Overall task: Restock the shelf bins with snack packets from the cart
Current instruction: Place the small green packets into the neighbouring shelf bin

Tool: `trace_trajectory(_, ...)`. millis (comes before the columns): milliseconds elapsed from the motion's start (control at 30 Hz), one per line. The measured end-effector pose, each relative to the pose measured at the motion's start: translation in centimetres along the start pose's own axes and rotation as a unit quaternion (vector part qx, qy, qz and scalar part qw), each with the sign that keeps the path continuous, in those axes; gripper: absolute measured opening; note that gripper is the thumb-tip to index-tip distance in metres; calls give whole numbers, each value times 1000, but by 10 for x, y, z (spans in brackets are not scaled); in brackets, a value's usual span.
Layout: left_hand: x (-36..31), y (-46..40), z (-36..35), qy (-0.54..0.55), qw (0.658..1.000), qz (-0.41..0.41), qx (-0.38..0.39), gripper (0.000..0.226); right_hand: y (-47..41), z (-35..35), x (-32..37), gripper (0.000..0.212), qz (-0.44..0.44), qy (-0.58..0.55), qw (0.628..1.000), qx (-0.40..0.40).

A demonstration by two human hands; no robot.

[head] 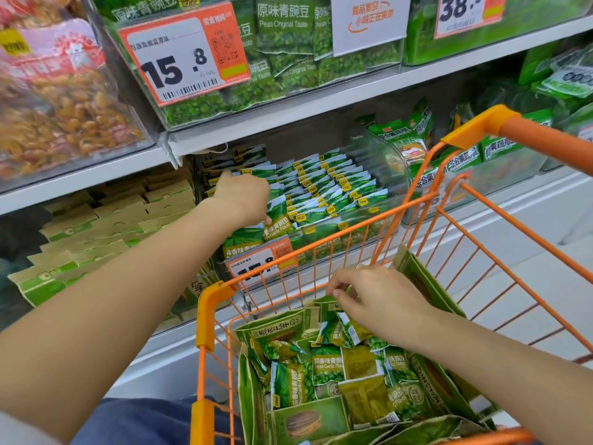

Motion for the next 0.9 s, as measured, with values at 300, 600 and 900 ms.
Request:
trace_trajectory(300, -58, 97, 53, 53, 936, -132, -323, 32, 23, -67, -33, 31, 14, 260, 929, 262)
trace_trajectory(600, -150, 102, -181, -19, 932, -253, 259, 40, 27, -80, -26, 38, 12, 238, 922, 305)
trace_trajectory(900, -131, 85, -127, 214, 952, -196, 101, 15, 7, -47, -21, 36, -53, 71, 978, 188)
Point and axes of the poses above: each hand's wrist, its own y-axis away from the middle knuckle, its own z-axis out of the back of the hand, x = y × z, the point moved 10 cm from there along -y, towards the middle knuckle, and after that the axes turned 7 degrees about -z, right-handed, at the moved point
